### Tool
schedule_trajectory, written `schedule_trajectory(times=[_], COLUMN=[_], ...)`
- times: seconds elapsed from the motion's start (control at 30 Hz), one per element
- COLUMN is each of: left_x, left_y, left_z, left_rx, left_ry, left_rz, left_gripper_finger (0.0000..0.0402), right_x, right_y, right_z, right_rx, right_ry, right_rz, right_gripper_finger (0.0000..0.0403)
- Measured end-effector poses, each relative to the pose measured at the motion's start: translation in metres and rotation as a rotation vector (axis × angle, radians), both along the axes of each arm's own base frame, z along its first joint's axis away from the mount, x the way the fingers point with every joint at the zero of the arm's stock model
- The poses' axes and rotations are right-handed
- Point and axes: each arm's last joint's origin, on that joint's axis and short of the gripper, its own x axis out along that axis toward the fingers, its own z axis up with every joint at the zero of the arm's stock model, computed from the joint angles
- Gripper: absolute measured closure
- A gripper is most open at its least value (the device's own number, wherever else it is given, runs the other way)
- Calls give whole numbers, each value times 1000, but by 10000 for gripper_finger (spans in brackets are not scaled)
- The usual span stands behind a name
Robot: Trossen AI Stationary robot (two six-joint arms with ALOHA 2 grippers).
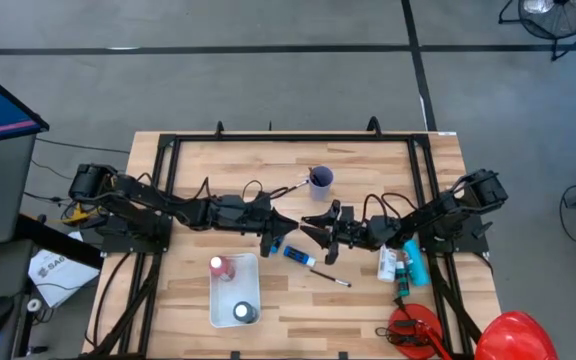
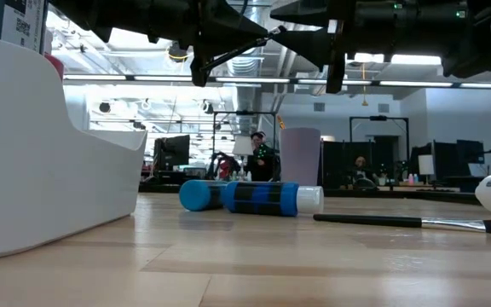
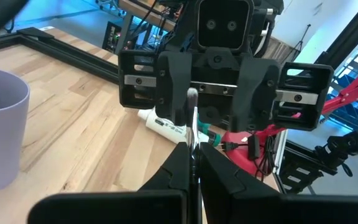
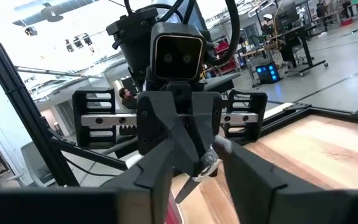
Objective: Pick & Place Paint Supplies
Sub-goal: Put the silver paint brush into the violet cup
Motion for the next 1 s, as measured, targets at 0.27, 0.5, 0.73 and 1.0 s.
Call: schedule_trajectory(times=[0.27, 0.5, 0.73, 1.0], left_x=[0, 0, 0, -5], left_y=[0, 0, -2, 0], left_z=[0, -1, -2, 3], left_rx=[0, 0, 1, -40], left_ry=[1, 5, 17, 39], left_rz=[0, -4, -24, -19], left_gripper_finger=[396, 396, 374, 253], right_x=[1, 2, 1, 1], right_y=[-3, -4, -3, -3], right_z=[0, -2, -2, -2], right_rx=[-1, -12, -31, -33], right_ry=[3, 23, 31, 40], right_rz=[-11, -13, -13, -17], right_gripper_finger=[339, 395, 398, 401])
